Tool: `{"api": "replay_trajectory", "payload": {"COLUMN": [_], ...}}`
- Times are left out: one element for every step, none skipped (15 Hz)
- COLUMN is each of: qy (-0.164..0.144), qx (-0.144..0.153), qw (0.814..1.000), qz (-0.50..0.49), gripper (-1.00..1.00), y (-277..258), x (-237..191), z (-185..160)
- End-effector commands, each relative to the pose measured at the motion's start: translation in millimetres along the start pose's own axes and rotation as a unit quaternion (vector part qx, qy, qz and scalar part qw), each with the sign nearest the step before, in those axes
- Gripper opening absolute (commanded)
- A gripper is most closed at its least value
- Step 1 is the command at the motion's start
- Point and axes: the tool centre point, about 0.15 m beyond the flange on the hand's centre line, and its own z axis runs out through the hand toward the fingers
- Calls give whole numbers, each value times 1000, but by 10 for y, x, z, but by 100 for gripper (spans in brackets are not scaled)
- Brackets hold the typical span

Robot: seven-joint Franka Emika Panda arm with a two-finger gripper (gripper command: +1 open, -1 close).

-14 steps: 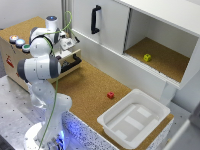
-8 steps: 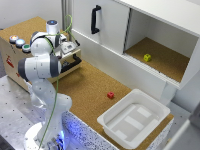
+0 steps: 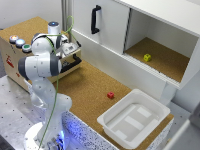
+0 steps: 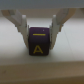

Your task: Put the purple block on top of the drawer

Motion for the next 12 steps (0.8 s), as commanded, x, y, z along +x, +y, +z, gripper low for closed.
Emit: {"api": "replay_trajectory", "payload": {"qy": [13, 21, 34, 33, 20, 5, 2, 4, 7, 8, 11, 14], "qx": [-4, -7, 5, 13, 19, 18, 14, 19, 22, 22, 33, 42], "qw": [1000, 1000, 999, 998, 998, 999, 998, 998, 998, 998, 998, 998], "qz": [-19, -21, -35, -49, -49, -46, -55, -59, -59, -54, -46, -37], "gripper": [-100, -100, -100, -100, -100, -100, -100, -100, -100, -100, -100, -100], "y": [212, 175, 112, 64, 45, 29, -8, -51, -78, -111, -128, -122], "x": [478, 588, 710, 825, 935, 1055, 1132, 1199, 1253, 1323, 1396, 1487], "z": [-877, -1065, -1288, -1437, -1510, -1556, -1579, -1581, -1555, -1503, -1450, -1357]}}
